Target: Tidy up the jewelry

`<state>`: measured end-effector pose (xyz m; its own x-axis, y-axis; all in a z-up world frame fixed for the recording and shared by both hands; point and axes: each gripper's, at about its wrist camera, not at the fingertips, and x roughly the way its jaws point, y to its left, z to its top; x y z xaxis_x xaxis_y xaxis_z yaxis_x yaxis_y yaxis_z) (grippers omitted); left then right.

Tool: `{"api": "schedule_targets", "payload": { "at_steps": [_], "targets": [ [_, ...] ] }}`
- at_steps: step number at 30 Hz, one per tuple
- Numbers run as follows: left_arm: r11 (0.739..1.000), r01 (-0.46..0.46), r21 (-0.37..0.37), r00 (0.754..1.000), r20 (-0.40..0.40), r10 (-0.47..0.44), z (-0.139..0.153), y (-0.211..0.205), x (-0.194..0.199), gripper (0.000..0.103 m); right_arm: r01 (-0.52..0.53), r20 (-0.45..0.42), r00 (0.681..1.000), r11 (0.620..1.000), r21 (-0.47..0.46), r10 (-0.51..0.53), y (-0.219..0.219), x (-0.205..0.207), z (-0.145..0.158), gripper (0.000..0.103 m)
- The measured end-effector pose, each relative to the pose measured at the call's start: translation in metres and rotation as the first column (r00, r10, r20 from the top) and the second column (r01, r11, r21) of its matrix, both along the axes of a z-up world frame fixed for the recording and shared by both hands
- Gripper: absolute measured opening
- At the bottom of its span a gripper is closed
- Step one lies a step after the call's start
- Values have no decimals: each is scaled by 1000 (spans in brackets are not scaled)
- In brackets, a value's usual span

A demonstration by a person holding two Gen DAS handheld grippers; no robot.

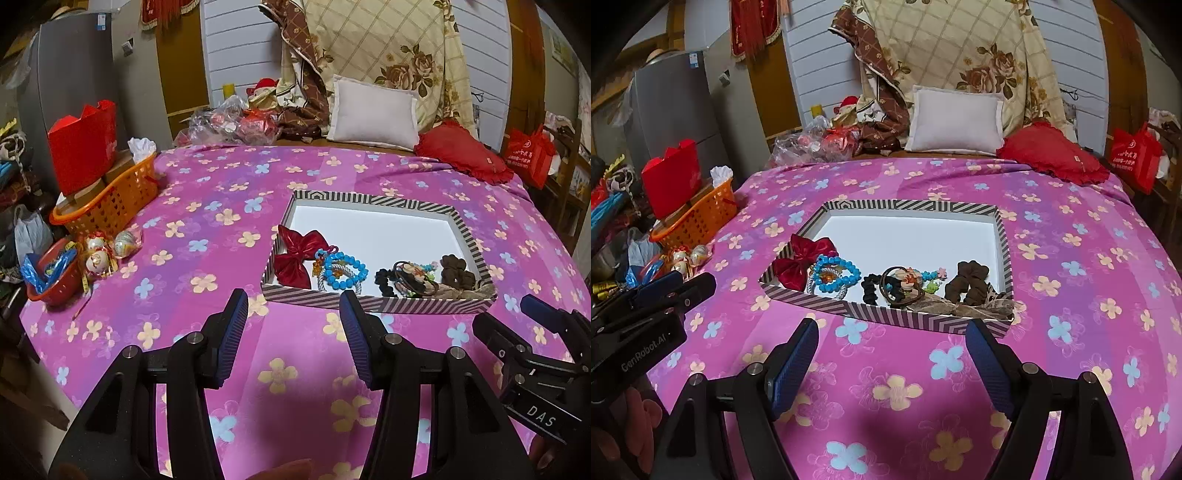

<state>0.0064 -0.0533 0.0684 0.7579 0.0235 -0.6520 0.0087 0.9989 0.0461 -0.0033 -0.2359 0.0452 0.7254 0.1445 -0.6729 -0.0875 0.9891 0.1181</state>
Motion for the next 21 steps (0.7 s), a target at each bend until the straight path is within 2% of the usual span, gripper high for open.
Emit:
{"api": "schedule_targets", "payload": {
  "at_steps": [21],
  "targets": [
    [1000, -1, 3, 1000, 1, 1, 1, 0, -8, 51, -14, -17, 1000, 1000, -7, 14, 5, -6, -4, 80]
  ]
}}
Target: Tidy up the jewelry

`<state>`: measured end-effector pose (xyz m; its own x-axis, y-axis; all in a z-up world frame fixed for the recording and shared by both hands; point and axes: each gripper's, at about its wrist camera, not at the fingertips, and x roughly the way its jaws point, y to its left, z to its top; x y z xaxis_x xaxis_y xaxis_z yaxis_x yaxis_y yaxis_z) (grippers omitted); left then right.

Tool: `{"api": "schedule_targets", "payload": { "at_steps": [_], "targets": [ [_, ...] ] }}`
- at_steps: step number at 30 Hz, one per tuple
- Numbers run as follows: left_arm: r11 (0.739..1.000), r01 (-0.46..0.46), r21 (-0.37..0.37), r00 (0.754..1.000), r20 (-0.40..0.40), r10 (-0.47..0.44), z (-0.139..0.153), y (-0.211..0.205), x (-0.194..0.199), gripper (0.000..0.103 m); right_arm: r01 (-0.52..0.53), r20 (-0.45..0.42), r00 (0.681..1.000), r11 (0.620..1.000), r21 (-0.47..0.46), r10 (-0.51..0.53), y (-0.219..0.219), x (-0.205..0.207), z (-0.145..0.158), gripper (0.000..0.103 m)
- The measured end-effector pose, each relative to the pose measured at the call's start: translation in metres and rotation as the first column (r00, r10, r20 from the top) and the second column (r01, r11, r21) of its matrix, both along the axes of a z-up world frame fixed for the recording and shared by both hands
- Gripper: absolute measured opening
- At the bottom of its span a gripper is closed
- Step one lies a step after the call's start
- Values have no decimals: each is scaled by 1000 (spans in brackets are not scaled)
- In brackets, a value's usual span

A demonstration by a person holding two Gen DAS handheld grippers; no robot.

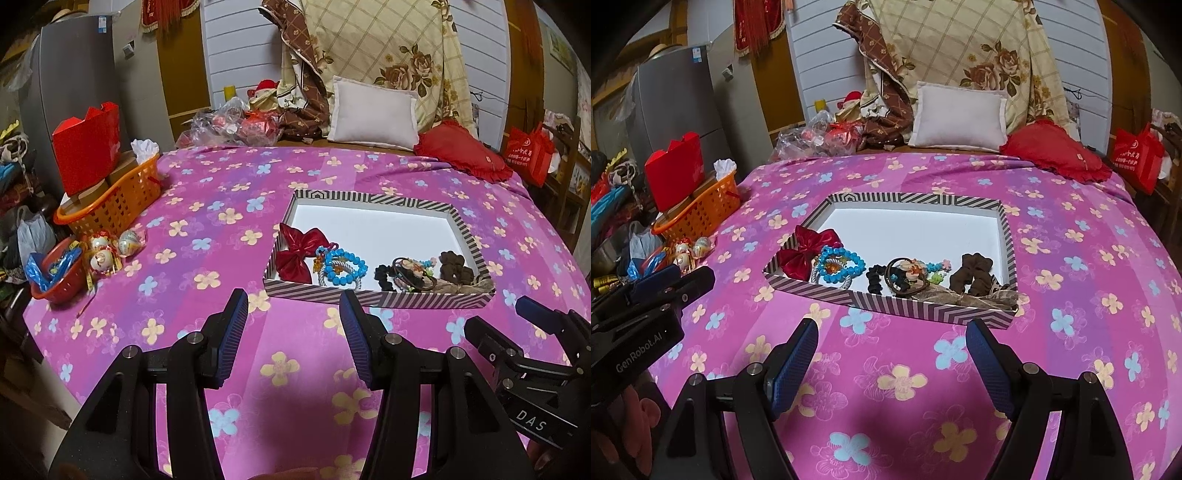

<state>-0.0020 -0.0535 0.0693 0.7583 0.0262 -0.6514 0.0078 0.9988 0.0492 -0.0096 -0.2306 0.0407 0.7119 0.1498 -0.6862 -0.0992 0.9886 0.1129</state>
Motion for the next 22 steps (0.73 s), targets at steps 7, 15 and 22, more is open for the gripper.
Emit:
{"api": "schedule_targets", "payload": {
  "at_steps": [7, 15, 22],
  "targets": [
    [1000, 1, 1, 1000, -1, -1, 0, 1, 0, 51, 0, -1, 1000, 1000, 0, 0, 0, 0, 0, 80],
    [1000, 5, 0, 1000, -8, -5, -5, 4, -1, 51, 2, -15, 1000, 1000, 3, -2, 0, 5, -7, 80],
    [1000, 16, -3, 999, -33, -16, -15, 3, 13, 52, 16, -22, 1000, 1000, 5, -16, -9, 7, -11, 80]
  ]
}}
